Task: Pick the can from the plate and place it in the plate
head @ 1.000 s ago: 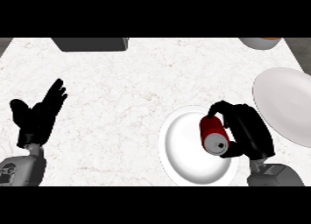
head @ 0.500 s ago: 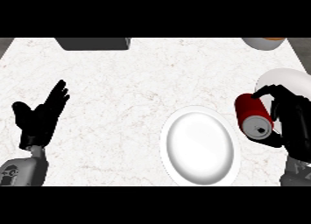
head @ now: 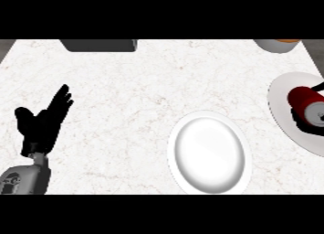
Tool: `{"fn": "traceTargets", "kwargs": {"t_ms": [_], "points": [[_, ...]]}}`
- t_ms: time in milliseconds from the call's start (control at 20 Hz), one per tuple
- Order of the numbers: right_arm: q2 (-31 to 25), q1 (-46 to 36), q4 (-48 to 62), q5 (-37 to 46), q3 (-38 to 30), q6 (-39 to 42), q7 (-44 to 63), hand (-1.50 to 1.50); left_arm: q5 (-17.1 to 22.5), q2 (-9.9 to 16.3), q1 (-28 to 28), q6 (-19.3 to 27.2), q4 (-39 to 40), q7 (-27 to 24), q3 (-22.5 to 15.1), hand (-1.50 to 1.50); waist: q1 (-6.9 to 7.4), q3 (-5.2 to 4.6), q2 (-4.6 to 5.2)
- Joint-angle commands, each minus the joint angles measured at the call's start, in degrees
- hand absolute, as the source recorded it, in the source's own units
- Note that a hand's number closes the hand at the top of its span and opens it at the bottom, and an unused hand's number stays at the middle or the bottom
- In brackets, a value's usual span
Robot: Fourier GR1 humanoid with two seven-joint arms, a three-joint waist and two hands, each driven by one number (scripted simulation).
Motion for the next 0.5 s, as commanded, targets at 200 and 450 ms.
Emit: {"fn": "traceTargets", "kwargs": {"t_ms": [200, 450], "points": [[-9.44, -5.74, 24.54, -3.26, -8.22, -2.25, -13.90, 1.50, -2.11, -2.61, 1.03, 2.38, -3.14, 1.74, -2.17, 0.00, 0.47, 0.02, 0.12], [-15.60, -12.06, 41.38, -4.15, -8.24, 3.69, -19.53, 1.50, -0.47, -0.16, -2.06, -0.67, 1.51, -0.14, -0.07, 0.00, 0.90, 0.05, 0.38]]}}
